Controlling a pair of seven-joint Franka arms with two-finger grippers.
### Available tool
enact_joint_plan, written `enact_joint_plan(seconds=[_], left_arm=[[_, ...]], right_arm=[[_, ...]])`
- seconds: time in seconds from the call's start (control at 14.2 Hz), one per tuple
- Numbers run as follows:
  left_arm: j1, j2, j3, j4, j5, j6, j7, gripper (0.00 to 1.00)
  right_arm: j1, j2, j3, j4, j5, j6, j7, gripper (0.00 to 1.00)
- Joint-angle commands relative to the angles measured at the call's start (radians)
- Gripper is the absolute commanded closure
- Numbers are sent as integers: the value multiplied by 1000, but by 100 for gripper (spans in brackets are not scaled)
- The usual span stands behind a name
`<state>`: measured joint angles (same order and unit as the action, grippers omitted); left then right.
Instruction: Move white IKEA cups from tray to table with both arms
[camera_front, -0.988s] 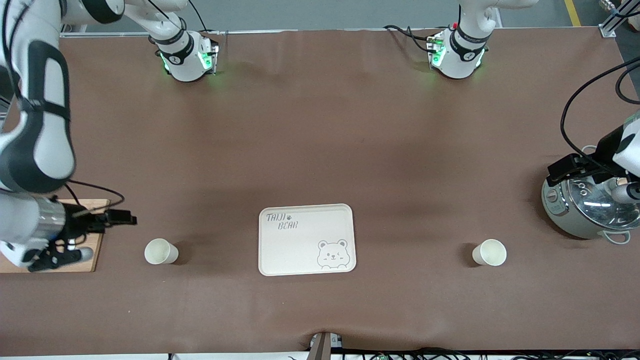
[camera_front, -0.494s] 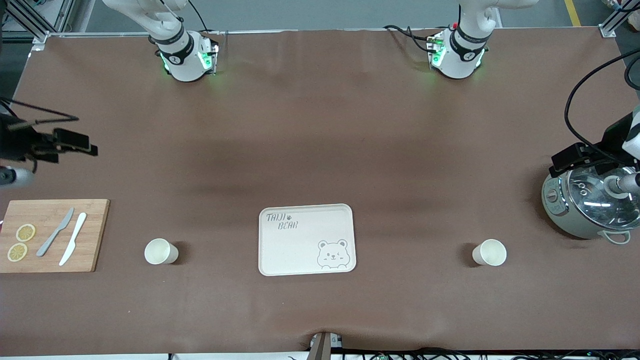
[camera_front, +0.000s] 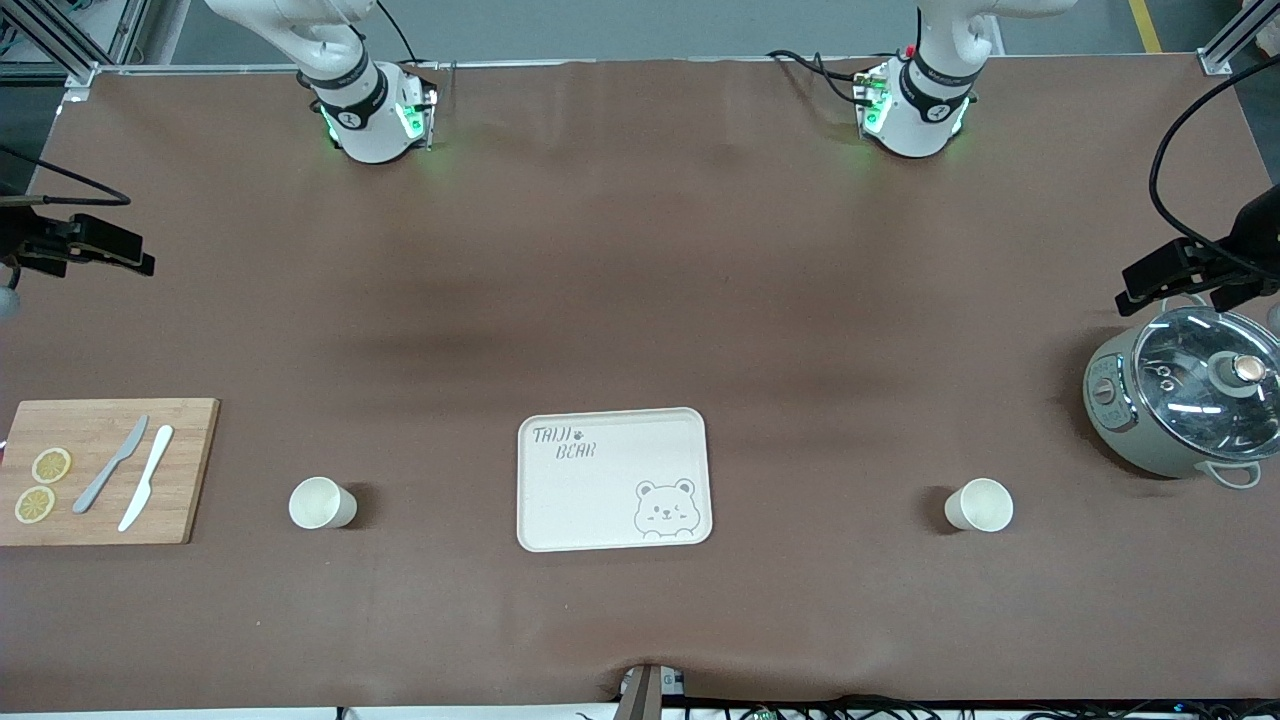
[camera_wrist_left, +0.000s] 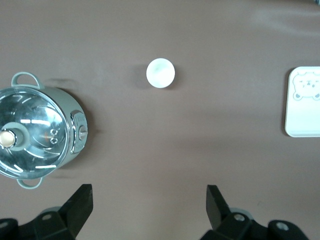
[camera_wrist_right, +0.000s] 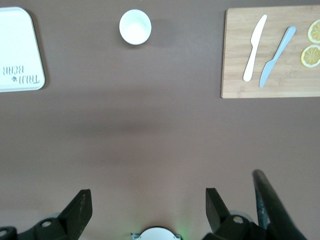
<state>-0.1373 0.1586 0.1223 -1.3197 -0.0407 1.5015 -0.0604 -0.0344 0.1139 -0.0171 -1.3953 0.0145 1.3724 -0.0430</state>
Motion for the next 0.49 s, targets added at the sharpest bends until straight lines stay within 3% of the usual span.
enact_joint_plan(seconds=[0.0, 0.42], left_arm=[[-4, -19, -1, -18, -2, -14, 7, 0], [-4, -17, -1, -13, -2, -14, 4, 0]], right_arm=[[-13, -100, 13, -132, -21, 82, 17, 0], [-12, -112, 13, -160, -21, 103, 18, 0]])
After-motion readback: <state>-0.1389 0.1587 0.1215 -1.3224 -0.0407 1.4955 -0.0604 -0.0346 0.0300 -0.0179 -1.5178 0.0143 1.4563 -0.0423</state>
